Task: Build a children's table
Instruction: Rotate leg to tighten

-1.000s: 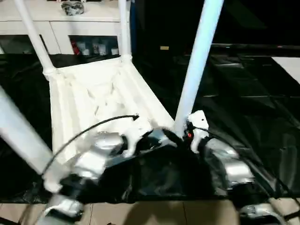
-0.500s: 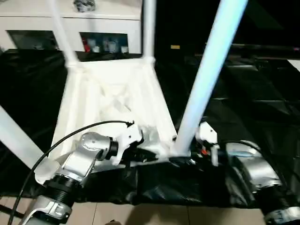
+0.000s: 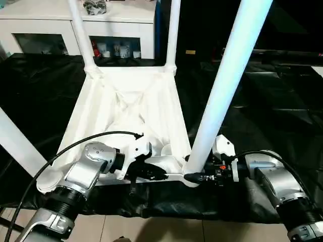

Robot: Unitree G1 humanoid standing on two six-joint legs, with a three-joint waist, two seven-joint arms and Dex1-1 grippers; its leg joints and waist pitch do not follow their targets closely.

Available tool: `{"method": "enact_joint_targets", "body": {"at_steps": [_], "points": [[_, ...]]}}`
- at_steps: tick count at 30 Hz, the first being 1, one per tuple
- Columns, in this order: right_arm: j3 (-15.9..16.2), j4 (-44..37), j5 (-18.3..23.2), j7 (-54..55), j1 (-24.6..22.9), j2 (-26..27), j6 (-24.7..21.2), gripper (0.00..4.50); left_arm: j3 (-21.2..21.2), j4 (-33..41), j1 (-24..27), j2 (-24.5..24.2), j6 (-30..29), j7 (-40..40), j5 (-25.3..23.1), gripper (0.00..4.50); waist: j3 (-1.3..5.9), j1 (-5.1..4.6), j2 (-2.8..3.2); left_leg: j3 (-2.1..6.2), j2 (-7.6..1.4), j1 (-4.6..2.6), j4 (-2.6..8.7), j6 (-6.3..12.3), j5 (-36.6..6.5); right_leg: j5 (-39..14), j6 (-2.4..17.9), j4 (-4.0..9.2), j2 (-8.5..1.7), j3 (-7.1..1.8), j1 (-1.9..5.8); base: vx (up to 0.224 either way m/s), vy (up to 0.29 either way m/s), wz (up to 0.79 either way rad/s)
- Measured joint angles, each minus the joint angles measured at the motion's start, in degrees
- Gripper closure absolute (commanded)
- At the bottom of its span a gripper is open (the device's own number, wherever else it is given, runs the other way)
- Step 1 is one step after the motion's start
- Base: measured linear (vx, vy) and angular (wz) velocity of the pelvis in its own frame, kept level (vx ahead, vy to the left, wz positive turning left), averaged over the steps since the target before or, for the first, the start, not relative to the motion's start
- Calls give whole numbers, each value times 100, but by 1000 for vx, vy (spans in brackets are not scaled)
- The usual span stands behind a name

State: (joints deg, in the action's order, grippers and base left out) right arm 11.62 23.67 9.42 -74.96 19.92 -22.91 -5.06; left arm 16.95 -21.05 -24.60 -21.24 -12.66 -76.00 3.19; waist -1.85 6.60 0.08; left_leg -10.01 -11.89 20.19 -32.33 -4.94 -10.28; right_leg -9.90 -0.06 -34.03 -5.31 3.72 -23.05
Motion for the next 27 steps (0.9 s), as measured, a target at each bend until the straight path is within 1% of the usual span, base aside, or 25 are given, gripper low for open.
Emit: {"method": "enact_joint_targets", "body": {"at_steps": [2,4,6,7,9,11,12,14,16,19,20,22,24,26,27], "points": [[-26,5,2,109,-21,50,6,192,-15,-11,0,2,6,47,-11,450,0,-6,-1,1,0,-2,1,0,0,0,0,-2,0,0,1,0,0,0],[-197,134,-30,503,-53,262,74,192,-101,-41,0,65,8,351,-91,450,1,-20,-3,3,0,-7,1,-1,0,-5,-9,-4,0,-1,5,0,0,0],[-392,349,-103,1201,-31,572,152,193,-237,-120,-17,215,20,827,-219,450,1,-39,-6,6,1,-14,2,-2,0,-6,-12,-4,0,-1,6,0,0,0],[-495,485,-143,1720,10,771,195,193,-297,-175,-43,331,5,1141,-306,450,2,-96,-6,6,3,-17,1,-4,1,-5,-11,-1,0,-2,6,0,0,0],[-632,660,-232,2429,90,1020,226,193,-332,-186,-54,529,-60,1615,-429,450,2,-183,-7,7,7,-14,-3,-4,2,-6,-11,8,-2,-5,9,0,0,0],[-706,804,-276,2900,180,1175,226,193,-349,-186,-59,682,-133,1941,-508,450,2,-226,-6,8,9,-15,-3,-4,1,-6,-12,23,-4,-3,12,0,0,0],[-819,907,-345,3358,255,1385,203,193,-369,-188,-70,836,-222,2227,-593,450,2,-269,-7,12,9,-14,-1,-4,1,-6,-12,35,-4,2,11,0,0,0],[-927,999,-440,3915,347,1606,169,193,-380,-188,-87,1004,-283,2568,-701,450,5,-321,-1,15,10,-14,6,-4,1,-6,-12,60,-3,7,5,0,0,0],[-968,1036,-490,4267,412,1723,125,193,-377,-188,-99,1121,-328,2795,-753,450,7,-337,3,15,10,-13,11,-3,1,-6,-11,80,-2,7,6,0,0,0],[-1026,1037,-580,4650,413,1868,184,193,-382,-186,-103,1228,-338,2979,-819,450,14,-337,14,12,15,-10,9,-3,1,-5,-11,89,-2,-2,9,0,0,0],[-1026,1039,-591,4703,412,1876,209,158,-382,-184,-103,1249,-338,3010,-831,450,16,-335,17,11,16,-9,8,-3,1,-5,-11,89,-3,-4,8,0,0,0],[-1056,1040,-570,4741,413,1890,237,124,-381,-169,-103,1278,-337,3022,-845,450,21,-323,28,9,17,-7,10,-3,1,6,-12,88,-3,-7,9,0,0,0],[-1070,1021,-556,4741,412,1916,249,113,-372,-140,-101,1283,-337,3013,-845,450,22,-319,29,8,15,-2,15,-3,1,22,-15,86,-2,-6,8,0,0,0],[-1070,1014,-561,4741,411,1919,275,88,-372,-121,-99,1283,-337,3012,-845,450,22,-313,28,8,15,7,31,-3,1,24,-16,85,-1,-3,8,0,0,0],[-1069,981,-565,4735,390,1915,288,88,-372,-109,-99,1283,-336,3000,-845,450,22,-306,29,8,13,7,41,-3,1,24,-16,85,0,-2,6,0,0,0]]}}
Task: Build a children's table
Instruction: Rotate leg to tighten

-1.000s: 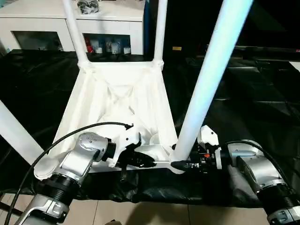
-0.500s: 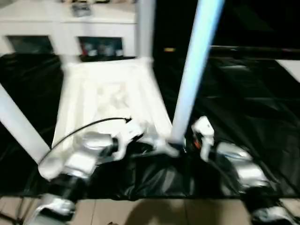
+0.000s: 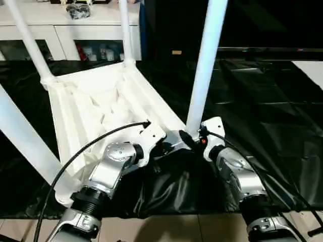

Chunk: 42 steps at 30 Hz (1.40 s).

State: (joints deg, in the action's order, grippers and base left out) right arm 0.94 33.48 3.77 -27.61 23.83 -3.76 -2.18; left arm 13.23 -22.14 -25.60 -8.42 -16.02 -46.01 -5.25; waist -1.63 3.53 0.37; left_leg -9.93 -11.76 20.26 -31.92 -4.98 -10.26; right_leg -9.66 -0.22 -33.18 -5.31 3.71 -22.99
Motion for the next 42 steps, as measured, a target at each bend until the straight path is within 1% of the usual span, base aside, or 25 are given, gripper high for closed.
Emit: {"method": "enact_joint_targets", "body": {"at_steps": [2,4,6,8,9,14,17,18,20,22,25,27,30,34,36,38,39,40,41,42], "points": [[21,-195,4,-156,-150,-112,23,88,38,21,0,4,22,-54,3,450,0,18,2,-1,-4,5,7,0,0,1,0,0,2,3,-3,0,0,0],[115,-421,11,-566,-323,-457,77,88,84,52,14,5,104,-153,53,450,0,107,12,-9,-9,-1,7,1,1,4,5,-2,2,2,-8,0,0,0],[152,-625,68,-979,-494,-771,133,88,97,62,25,-10,189,-286,121,450,-3,187,14,-14,-11,17,1,3,2,-4,-2,-2,3,5,-12,0,0,0],[129,-906,284,-1537,-717,-1200,133,88,145,59,27,-55,286,-459,149,450,-5,246,32,-29,-11,26,-9,5,2,-13,-9,-1,-2,-3,-12,0,0,0],[64,-1140,492,-1954,-880,-1461,115,88,159,49,26,-129,376,-562,179,450,-9,271,44,-30,-12,31,-20,13,2,-13,-9,-1,-3,-5,-11,0,0,0],[-179,-1516,954,-2811,-1211,-2039,-51,88,151,-28,28,-346,604,-908,295,450,-16,257,51,-28,-15,36,-37,12,-1,-10,-9,-4,-3,-5,-13,0,0,0],[-519,-1578,1172,-3017,-1350,-2395,-205,88,162,-16,67,-531,685,-1311,426,450,-16,298,53,-29,-14,36,-37,11,-1,-11,-9,-5,-3,-5,-10,0,0,0],[-680,-1663,1274,-3035,-1418,-2517,-273,88,177,-1,95,-621,746,-1500,475,450,-15,310,56,-28,-14,36,-37,11,-1,-11,-10,-5,-4,-5,-9,0,0,0],[-888,-1759,1416,-3005,-1483,-2635,-352,88,199,15,127,-729,807,-1734,551,450,-13,316,60,-28,-14,35,-37,11,-1,-11,-10,-6,-4,-5,-7,0,0,0],[-1120,-1674,1407,-2572,-1417,-2607,-356,88,241,60,161,-819,854,-1989,616,450,-13,304,66,-27,-14,35,-39,10,0,-10,-9,-6,-4,-5,-7,0,0,0],[-1382,-1373,1332,-1756,-1108,-2432,-393,88,349,142,233,-871,897,-2335,730,450,-16,299,101,-28,-12,35,-47,10,0,-9,-8,-9,-7,-8,-7,0,0,0],[-1405,-1256,1216,-1268,-972,-2247,-404,88,425,184,266,-882,924,-2570,790,450,-15,313,123,-32,-13,36,-43,10,0,-10,-9,-11,-7,-5,-7,0,0,0],[-1386,-1238,1133,-846,-951,-1933,-456,88,515,205,291,-897,1027,-2780,839,450,-19,319,138,-38,-14,38,-43,9,0,-12,-11,-18,-7,-5,-11,0,0,0],[-1314,-1252,1123,-475,-950,-1583,-482,88,534,222,326,-1000,1040,-2961,938,450,-29,272,122,-39,-14,35,-46,9,1,-12,-12,-27,-6,-8,-15,0,0,0],[-1284,-1284,1120,-347,-949,-1482,-486,88,529,225,342,-1023,1119,-2909,938,450,-37,258,111,-40,-14,34,-45,8,0,-12,-12,-30,-6,-9,-15,0,0,0],[-1269,-1373,1126,-164,-941,-1266,-488,88,434,230,385,-1030,1161,-2815,950,450,-47,226,95,-39,-14,29,-45,7,1,-13,-12,-42,-6,-9,-16,0,0,0],[-1236,-1459,1142,-95,-941,-1168,-538,67,321,246,437,-1043,1127,-2801,1032,450,-52,202,86,-39,-14,29,-44,6,1,-13,-12,-44,-6,-9,-19,0,0,0],[-1234,-1536,1152,-41,-942,-1105,-585,56,211,331,511,-1034,1104,-2785,1191,423,-60,168,74,-38,-14,29,-44,6,1,-12,-12,-47,-6,-10,-20,0,0,0],[-1234,-1585,1155,32,-943,-1085,-639,47,107,440,539,-1027,1069,-2724,1313,397,-71,156,55,-36,-14,29,-47,5,1,-13,-13,-56,-6,-10,-20,0,0,0],[-1243,-1718,1156,147,-962,-1038,-672,47,-100,623,582,-1024,1024,-2614,1475,397,-81,147,38,-35,-16,28,-48,3,2,-13,-13,-62,-5,-10,-24,0,0,0]]}}
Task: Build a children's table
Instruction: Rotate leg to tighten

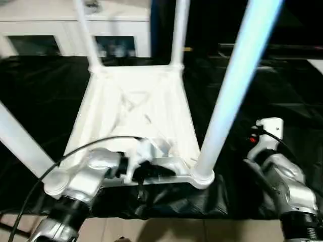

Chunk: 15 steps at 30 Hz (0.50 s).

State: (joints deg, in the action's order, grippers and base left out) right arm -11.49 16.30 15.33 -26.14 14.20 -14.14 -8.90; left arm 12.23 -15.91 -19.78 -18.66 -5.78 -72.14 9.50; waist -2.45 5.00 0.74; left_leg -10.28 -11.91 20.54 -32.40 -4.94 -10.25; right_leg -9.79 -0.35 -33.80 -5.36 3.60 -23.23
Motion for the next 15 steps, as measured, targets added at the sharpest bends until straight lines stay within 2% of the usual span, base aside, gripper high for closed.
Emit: {"method": "enact_joint_targets", "body": {"at_steps": [2,3,4,6,8,9,12,15], "points": [[17,-208,-30,157,-27,25,-58,30,-360,222,41,66,-70,288,231,404,-1,-4,-2,-1,1,0,-3,0,0,0,0,-3,0,-2,0,0,0,0],[28,-398,-89,301,-91,50,-80,10,-697,385,85,240,-34,736,330,363,-1,-1,-2,-2,1,1,-5,0,0,-1,0,-3,0,-4,0,0,0,0],[57,-482,-145,372,-114,64,-94,3,-858,448,90,307,5,995,365,353,-1,-2,-5,-2,1,1,-7,0,0,-1,-1,-4,0,-3,1,0,0,0],[116,-803,-353,696,-224,125,-217,0,-1313,507,102,624,195,2175,244,355,-3,4,-10,-2,1,3,-9,0,0,-2,-3,-5,1,-3,1,0,0,0],[243,-1132,-614,992,-396,185,-321,0,-1778,713,117,924,-116,3377,26,339,-14,0,-35,1,0,2,-12,-1,0,-9,-14,-12,2,-2,3,0,0,0],[333,-1346,-767,1137,-525,189,-424,0,-1988,934,182,1035,-486,3919,-46,339,-19,-3,-46,3,-1,2,-12,-1,0,-27,-43,-11,4,-2,3,0,0,0],[396,-1691,-838,1319,-825,251,-689,0,-2164,1573,831,1298,-695,4445,-88,339,-33,-39,-79,8,1,29,-12,-1,-3,-46,-63,-7,5,-11,3,0,0,0],[460,-1849,-843,1389,-882,346,-743,0,-2125,1627,1159,1498,-473,4744,-326,339,-40,-18,-94,15,0,50,-24,-1,-2,-40,-57,-7,8,-7,-24,0,0,0]]}}
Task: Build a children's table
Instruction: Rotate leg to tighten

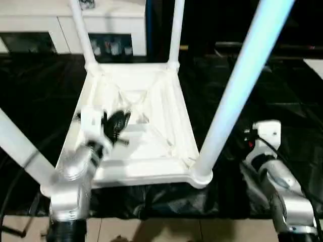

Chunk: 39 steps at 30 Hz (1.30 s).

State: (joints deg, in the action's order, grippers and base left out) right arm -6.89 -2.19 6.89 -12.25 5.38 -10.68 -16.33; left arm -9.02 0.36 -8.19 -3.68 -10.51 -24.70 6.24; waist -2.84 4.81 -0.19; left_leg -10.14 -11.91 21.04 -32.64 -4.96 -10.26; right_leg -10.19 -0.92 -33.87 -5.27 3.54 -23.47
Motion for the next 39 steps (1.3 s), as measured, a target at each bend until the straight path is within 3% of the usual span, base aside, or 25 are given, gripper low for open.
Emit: {"method": "enact_joint_targets", "body": {"at_steps": [5,12,14,16,18,19,20,21,22,23,24,25,26,27,28,29,30,33,36,39], "points": [[22,-4,4,182,-72,182,-6,0,112,65,319,11,406,444,-387,339,6,26,-19,4,1,0,-1,0,0,-3,-4,-2,0,0,1,0,0,0],[181,-204,-33,255,-154,301,-212,0,102,363,389,140,168,927,-427,339,26,17,-85,11,2,15,-7,0,2,9,4,-11,2,-2,2,0,0,0],[181,-217,-34,289,-153,300,-217,0,109,367,388,133,175,928,-468,339,69,15,-93,16,1,121,-81,46,33,51,34,-30,25,5,-71,0,0,0],[180,-221,-33,310,-146,301,-221,0,153,368,389,83,174,930,-494,339,117,12,-117,41,-9,351,-238,89,67,131,5,-123,58,11,-294,-35,3,-1],[176,-217,-34,358,-155,312,-225,0,195,366,416,82,186,934,-494,339,126,13,-117,48,-17,538,-309,193,94,213,59,-93,43,18,-441,-96,13,-2],[174,-215,-41,384,-163,314,-225,0,227,367,452,75,206,926,-493,339,115,5,-101,47,-26,567,-312,216,107,259,67,-46,32,37,-447,-152,46,-1],[174,-214,-46,412,-180,319,-225,0,265,378,530,62,227,920,-492,339,102,-5,-90,33,-32,545,-311,200,97,269,48,4,18,59,-416,-152,46,-1],[173,-216,-56,430,-188,325,-228,0,284,379,634,51,234,910,-490,339,33,-83,-44,47,-42,436,-319,130,48,250,25,94,-4,193,-310,-192,31,-6],[176,-222,-56,432,-197,335,-228,0,307,385,708,19,248,894,-492,339,-15,-142,47,61,-115,344,-319,126,42,231,10,253,-4,352,-153,-226,30,-21],[168,-253,-57,439,-214,351,-227,0,323,425,751,-74,285,856,-490,339,-62,-84,110,65,-175,316,-255,122,37,7,36,-52,-43,435,-37,-226,30,-21],[64,-348,-48,446,-422,343,-221,0,382,510,706,-174,304,782,-473,339,-99,-16,80,-41,-166,316,-249,122,37,-399,136,-689,-114,524,77,-191,41,2],[-14,-352,-29,424,-518,312,-225,0,388,670,729,-154,332,731,-432,319,-64,193,-90,-268,-198,316,-241,121,39,-665,154,-938,-106,397,239,-55,-101,7],[-56,-343,-22,408,-464,252,-224,0,337,801,845,-122,380,717,-370,308,-3,248,-246,-369,-181,307,-251,112,40,-1149,40,-1067,-44,155,304,-55,-101,7],[-56,-345,16,339,-456,184,-205,0,275,829,1112,-45,384,701,-317,304,-28,345,-192,-173,-73,341,-443,77,-110,-1189,24,-1047,-52,63,230,-18,-118,-12],[-53,-349,48,260,-518,140,-164,0,279,849,1333,-26,408,683,-288,297,-18,406,-115,140,101,338,-582,113,-121,-1169,2,-1017,-45,25,300,0,0,0],[-69,-353,80,192,-591,91,-140,0,259,865,1437,-24,438,680,-253,283,0,426,-37,243,173,216,-523,100,-118,-1137,-10,-980,-24,35,338,0,0,0],[-96,-346,115,142,-655,50,-114,0,187,971,1455,-56,510,687,-209,283,-5,425,8,260,165,131,-402,38,-18,-1052,-5,-920,11,47,345,-65,36,15],[-124,-379,245,-153,-808,-169,-87,0,10,1346,1821,-58,817,788,-151,257,-5,336,-57,179,108,111,-232,38,-20,-816,18,-575,104,1,424,-91,35,14],[-269,-413,334,-411,-962,-380,-26,0,3,1541,2093,9,997,914,-154,240,26,229,-87,158,110,111,-155,39,-19,-624,-42,-322,104,6,471,-15,76,-11],[-430,-432,447,-737,-1291,-640,57,0,-18,1766,2444,101,1269,938,-146,216,49,125,-103,143,110,117,-149,139,45,-556,-58,-254,99,1,478,13,38,-9]]}}
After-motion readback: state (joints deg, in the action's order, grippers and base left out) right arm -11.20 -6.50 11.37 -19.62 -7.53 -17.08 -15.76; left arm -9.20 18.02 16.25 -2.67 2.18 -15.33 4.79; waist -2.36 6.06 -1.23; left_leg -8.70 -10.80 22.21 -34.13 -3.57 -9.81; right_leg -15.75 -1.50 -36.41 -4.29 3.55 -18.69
